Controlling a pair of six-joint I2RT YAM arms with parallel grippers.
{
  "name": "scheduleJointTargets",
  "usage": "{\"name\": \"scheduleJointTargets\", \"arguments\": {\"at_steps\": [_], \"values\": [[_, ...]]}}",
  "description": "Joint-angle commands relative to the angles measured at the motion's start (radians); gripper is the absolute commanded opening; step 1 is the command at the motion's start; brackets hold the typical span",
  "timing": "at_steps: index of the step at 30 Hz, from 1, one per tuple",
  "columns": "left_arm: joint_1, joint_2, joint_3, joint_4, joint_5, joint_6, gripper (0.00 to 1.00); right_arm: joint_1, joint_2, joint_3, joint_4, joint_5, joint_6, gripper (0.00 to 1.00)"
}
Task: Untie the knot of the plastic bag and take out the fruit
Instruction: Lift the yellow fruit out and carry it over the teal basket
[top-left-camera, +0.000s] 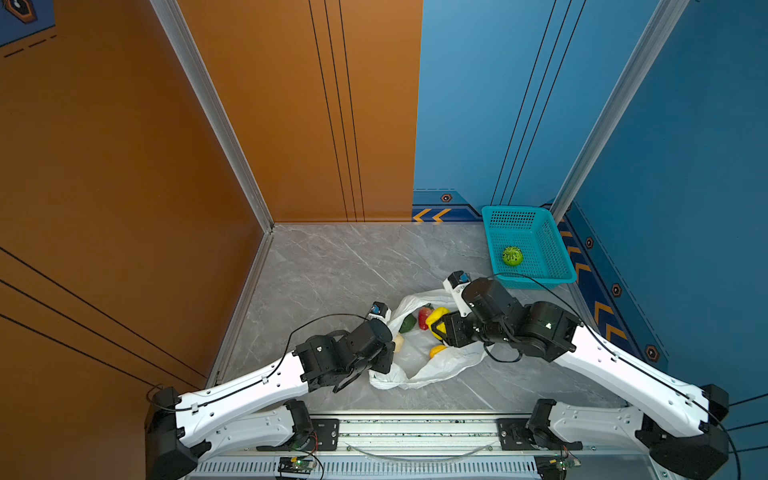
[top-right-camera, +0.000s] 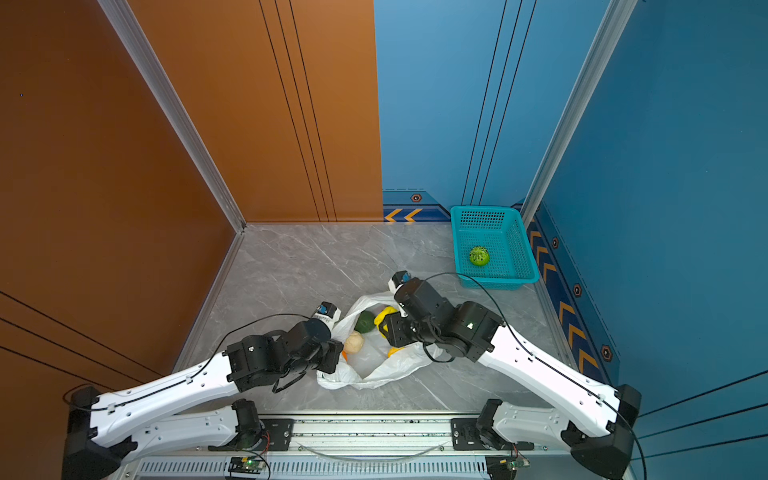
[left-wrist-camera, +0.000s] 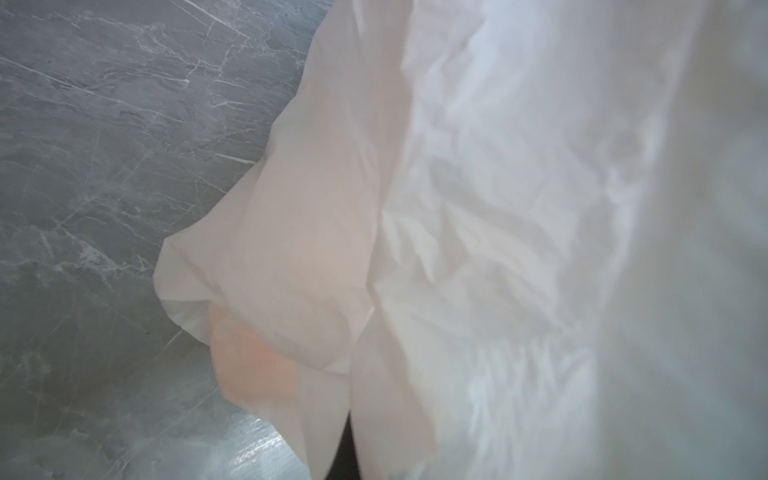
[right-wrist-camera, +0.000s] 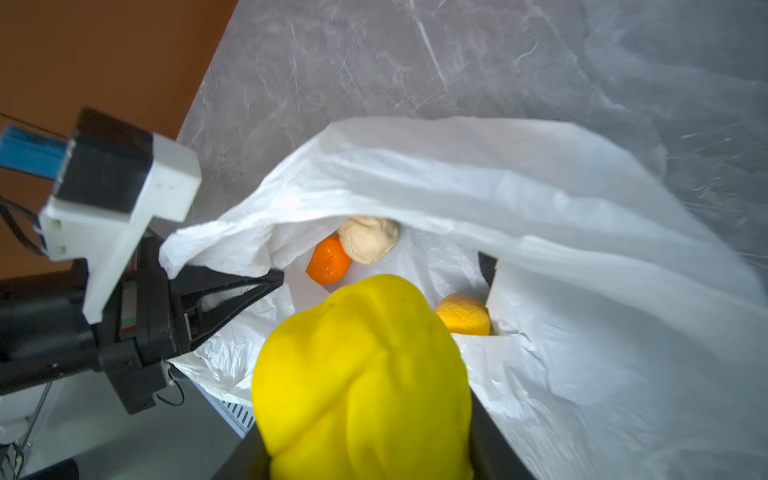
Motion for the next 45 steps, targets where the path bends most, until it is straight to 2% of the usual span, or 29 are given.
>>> {"name": "scheduleJointTargets", "arguments": {"at_steps": [1, 5, 9, 15, 19, 21, 24, 32, 37, 39, 42, 45], "values": [[0.012, 0.010, 0.014, 0.003, -0.009, -0.002, 0.00, -0.166, -0.048, 0.054, -0.073, -0.102, -0.073, 0.43], [0.011, 0.015, 0.019, 0.002, -0.009, 0.000, 0.00, -0.423, -0.051, 0.083, -0.072, -0.201, -0.136, 0.43], [0.007, 0.014, 0.017, 0.005, -0.007, -0.005, 0.00, -0.647, 0.006, 0.084, -0.048, -0.254, -0.204, 0.43], [0.002, 0.015, 0.017, 0.004, 0.001, -0.005, 0.00, -0.837, 0.176, 0.082, 0.052, -0.181, -0.286, 0.43], [-0.002, 0.016, 0.017, 0.005, -0.004, -0.010, 0.00, -0.930, 0.309, 0.095, 0.168, -0.174, -0.275, 0.43], [-0.004, 0.019, 0.017, 0.005, -0.006, -0.010, 0.00, -0.960, 0.398, 0.134, 0.205, -0.174, -0.271, 0.43], [-0.007, 0.027, 0.021, 0.006, -0.007, -0.004, 0.00, -0.981, 0.524, 0.186, 0.261, -0.243, -0.217, 0.43], [-0.010, 0.021, 0.022, 0.009, -0.015, -0.007, 0.00, -0.954, 0.769, 0.349, 0.268, -0.155, -0.192, 0.44], [-0.011, 0.001, 0.014, 0.007, -0.023, -0.013, 0.00, -0.947, 0.842, 0.365, 0.260, -0.113, -0.183, 0.48], [-0.011, -0.006, 0.011, 0.007, -0.024, -0.016, 0.00, -0.943, 0.854, 0.367, 0.252, -0.102, -0.183, 0.55], [-0.011, -0.011, 0.007, 0.007, -0.024, -0.015, 0.00, -0.928, 0.841, 0.362, 0.252, -0.078, -0.194, 0.76], [-0.011, -0.007, 0.008, 0.007, -0.023, -0.015, 0.00, -0.908, 0.811, 0.364, 0.247, -0.042, -0.210, 0.90]]}}
